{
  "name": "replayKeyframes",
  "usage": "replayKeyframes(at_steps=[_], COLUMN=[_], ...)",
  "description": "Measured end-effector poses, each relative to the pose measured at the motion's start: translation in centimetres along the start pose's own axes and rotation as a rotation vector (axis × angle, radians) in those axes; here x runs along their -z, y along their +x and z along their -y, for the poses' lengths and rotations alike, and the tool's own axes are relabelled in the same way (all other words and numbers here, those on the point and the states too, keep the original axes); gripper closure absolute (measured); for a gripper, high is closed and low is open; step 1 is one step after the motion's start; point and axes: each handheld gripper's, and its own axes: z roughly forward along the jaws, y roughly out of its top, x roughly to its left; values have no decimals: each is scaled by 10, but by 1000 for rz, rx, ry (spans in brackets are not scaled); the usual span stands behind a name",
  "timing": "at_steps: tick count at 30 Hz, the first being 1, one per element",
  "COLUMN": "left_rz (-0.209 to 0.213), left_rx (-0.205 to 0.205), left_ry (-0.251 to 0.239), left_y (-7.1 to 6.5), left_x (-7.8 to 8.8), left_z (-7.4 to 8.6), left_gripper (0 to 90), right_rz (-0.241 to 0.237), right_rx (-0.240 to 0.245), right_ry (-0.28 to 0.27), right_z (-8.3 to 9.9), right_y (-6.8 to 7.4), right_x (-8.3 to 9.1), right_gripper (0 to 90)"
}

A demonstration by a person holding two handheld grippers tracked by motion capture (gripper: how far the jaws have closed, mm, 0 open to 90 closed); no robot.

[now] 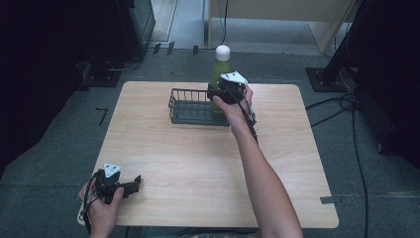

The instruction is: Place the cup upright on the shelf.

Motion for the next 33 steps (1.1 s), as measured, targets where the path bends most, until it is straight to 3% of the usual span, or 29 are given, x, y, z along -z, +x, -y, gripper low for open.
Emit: replayKeyframes(at_steps=[20,33], left_rz=[0,0], left_rx=[1,0], left_ry=[0,1], left_y=[0,0], left_x=[0,0], left_z=[0,0], left_gripper=[0,0], right_rz=[-7,-46], right_rx=[14,-24], right_ry=[9,23], right_z=[8,2], right_y=[1,-3], right_x=[3,10], right_gripper=[198,128])
